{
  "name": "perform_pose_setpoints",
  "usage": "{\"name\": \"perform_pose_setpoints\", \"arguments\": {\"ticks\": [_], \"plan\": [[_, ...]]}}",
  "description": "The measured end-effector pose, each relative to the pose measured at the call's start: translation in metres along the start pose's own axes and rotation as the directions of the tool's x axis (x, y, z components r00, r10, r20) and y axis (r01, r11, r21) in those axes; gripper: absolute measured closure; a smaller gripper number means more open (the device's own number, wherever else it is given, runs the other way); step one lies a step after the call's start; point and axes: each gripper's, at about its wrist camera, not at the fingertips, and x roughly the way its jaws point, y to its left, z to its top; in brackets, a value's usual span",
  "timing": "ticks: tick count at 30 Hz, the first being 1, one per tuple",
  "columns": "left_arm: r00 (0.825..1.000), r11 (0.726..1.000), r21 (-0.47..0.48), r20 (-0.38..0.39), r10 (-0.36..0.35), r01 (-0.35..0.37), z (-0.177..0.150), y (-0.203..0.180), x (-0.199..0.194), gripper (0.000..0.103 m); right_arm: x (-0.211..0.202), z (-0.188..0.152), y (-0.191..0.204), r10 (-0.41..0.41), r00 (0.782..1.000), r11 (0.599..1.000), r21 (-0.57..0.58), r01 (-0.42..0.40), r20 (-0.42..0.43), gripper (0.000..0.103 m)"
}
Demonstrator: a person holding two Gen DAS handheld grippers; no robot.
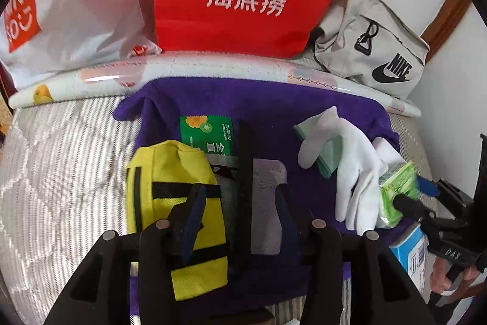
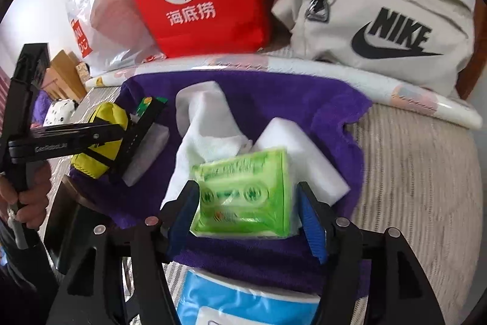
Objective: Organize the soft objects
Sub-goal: 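Lower the strap onto the towel with the left tool while the right tool releases the tissue pack there, then move both tools back, right tool toward the white snack packet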
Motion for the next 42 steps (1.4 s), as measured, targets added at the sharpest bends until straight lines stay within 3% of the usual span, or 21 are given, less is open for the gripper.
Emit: {"name": "perform_pose_setpoints", "arguments": {"ticks": [3,6,14,18,23,28,35,38,42], "plan": [[1.0,1.0,0.014,0.009,0.012,-0.013,-0.004,-0.002,-0.012,0.057,-0.011,0.0,-0.001,0.005,1.0,1.0,0.012,-0.005,0.025,0.031],[1.0,1.0,0.009,0.02,0.003,-0.003,-0.012,-0.001,-0.027,0.057,-0.022,-0.001,0.001,-0.007,0.999,1.0,0.019,0.006,0.041,0.031],[0.998,1.0,-0.003,0.056,0.01,-0.01,-0.048,0.006,-0.067,0.057,-0.063,-0.029,0.038,0.054,0.994,0.998,-0.035,-0.051,0.098,0.031],[0.998,1.0,-0.023,0.069,0.01,-0.008,-0.07,0.017,-0.082,0.057,-0.066,-0.052,0.07,0.097,0.992,0.992,-0.084,-0.09,0.076,0.046],[0.995,0.999,-0.031,0.1,0.012,-0.009,-0.095,0.031,-0.104,0.057,-0.051,-0.085,0.113,0.15,0.989,0.975,-0.166,-0.148,0.003,0.05],[0.992,0.999,-0.042,0.127,-0.007,0.012,-0.116,0.047,-0.119,0.057,-0.027,-0.11,0.151,0.147,0.986,0.952,-0.259,-0.163,-0.079,0.048],[0.989,0.997,-0.062,0.145,-0.025,0.034,-0.133,0.069,-0.128,0.057,0.009,-0.12,0.169,0.072,0.985,0.937,-0.329,-0.122,-0.16,0.043],[0.987,0.997,-0.07,0.156,-0.03,0.041,-0.137,0.079,-0.131,0.057,0.016,-0.121,0.174,0.05,0.986,0.926,-0.362,-0.105,-0.157,0.034],[0.987,0.994,-0.09,0.153,-0.049,0.064,-0.14,0.089,-0.129,0.057,0.025,-0.124,0.182,0.022,0.989,0.914,-0.398,-0.08,-0.15,0.03]]}}
